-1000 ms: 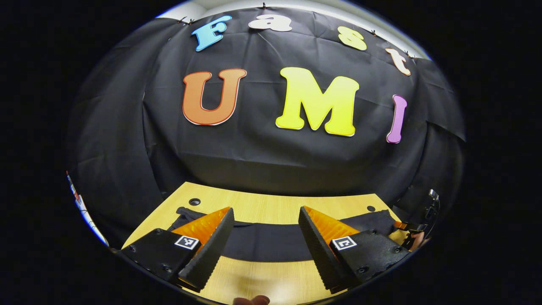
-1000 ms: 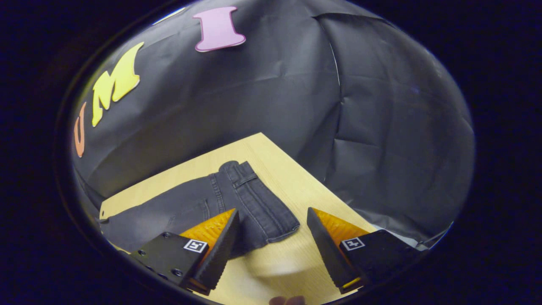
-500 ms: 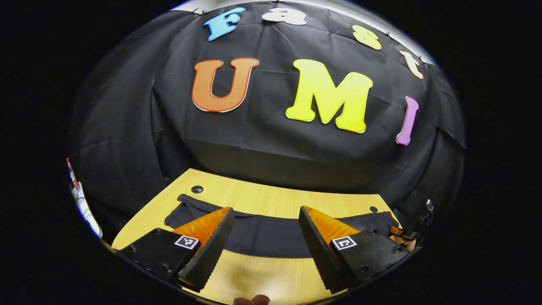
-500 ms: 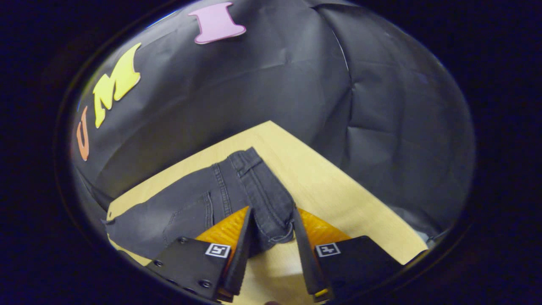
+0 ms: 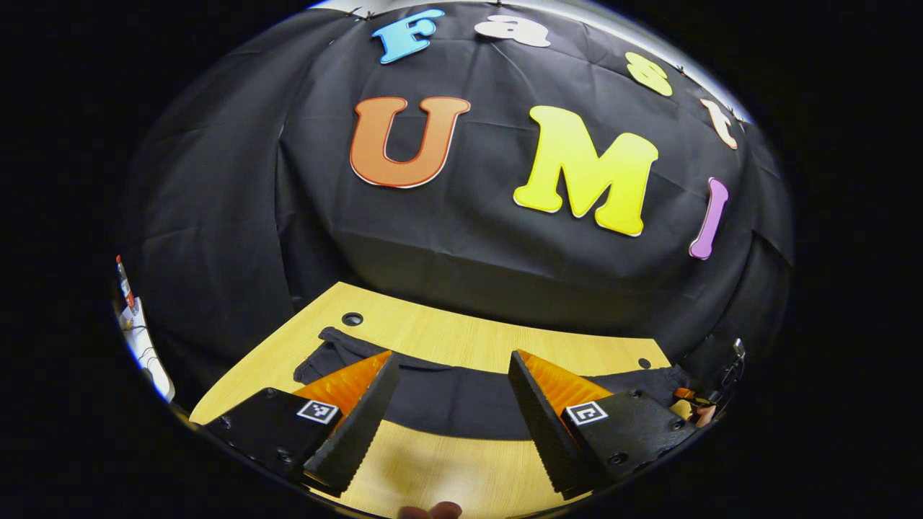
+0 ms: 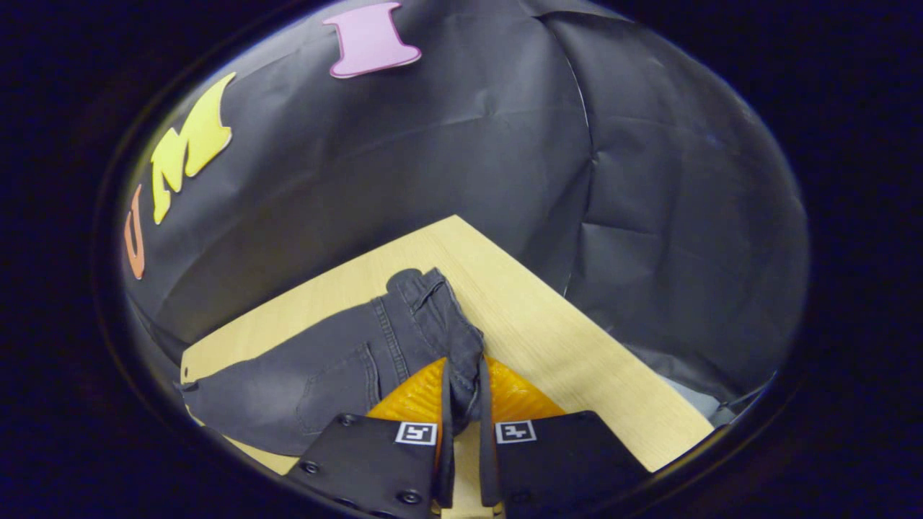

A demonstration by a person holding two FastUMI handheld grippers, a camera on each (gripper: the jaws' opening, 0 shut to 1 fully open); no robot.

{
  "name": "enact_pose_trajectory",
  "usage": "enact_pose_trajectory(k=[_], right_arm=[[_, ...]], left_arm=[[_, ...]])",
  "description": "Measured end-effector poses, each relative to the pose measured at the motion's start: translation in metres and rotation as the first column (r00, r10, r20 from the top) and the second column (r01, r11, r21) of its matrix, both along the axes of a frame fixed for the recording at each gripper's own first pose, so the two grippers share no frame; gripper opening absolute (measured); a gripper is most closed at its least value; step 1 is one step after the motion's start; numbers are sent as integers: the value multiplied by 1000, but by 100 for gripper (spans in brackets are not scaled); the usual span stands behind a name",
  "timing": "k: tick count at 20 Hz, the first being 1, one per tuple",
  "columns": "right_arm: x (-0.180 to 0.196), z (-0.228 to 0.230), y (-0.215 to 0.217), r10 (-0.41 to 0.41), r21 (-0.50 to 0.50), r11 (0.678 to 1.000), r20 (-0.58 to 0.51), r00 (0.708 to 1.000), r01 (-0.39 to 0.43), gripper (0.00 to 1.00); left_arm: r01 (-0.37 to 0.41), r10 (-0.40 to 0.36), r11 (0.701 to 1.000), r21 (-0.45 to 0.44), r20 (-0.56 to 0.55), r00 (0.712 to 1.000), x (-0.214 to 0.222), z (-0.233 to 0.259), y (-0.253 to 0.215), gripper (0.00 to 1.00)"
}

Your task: Grasp the waist and the cuffs of the jeans and fold them to make the two legs overlap; first hold the waist and fold one-third of the jeans toward the cuffs, then hold the cuffs and fold the remaining one-third in the same direction to finish folding.

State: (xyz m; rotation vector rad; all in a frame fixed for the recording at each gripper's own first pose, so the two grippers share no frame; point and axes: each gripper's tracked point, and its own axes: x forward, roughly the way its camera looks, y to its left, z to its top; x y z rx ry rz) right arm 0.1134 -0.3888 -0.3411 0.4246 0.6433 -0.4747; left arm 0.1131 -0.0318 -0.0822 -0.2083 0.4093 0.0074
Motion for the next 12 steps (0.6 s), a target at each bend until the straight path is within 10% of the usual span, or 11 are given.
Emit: enact_pose_trajectory(k=[12], right_arm=[[29,169,110,194,-225,961,139,971,-160,14]], left_arm=[[-49,52,997,-58,55,997,-13,-10,65,99]])
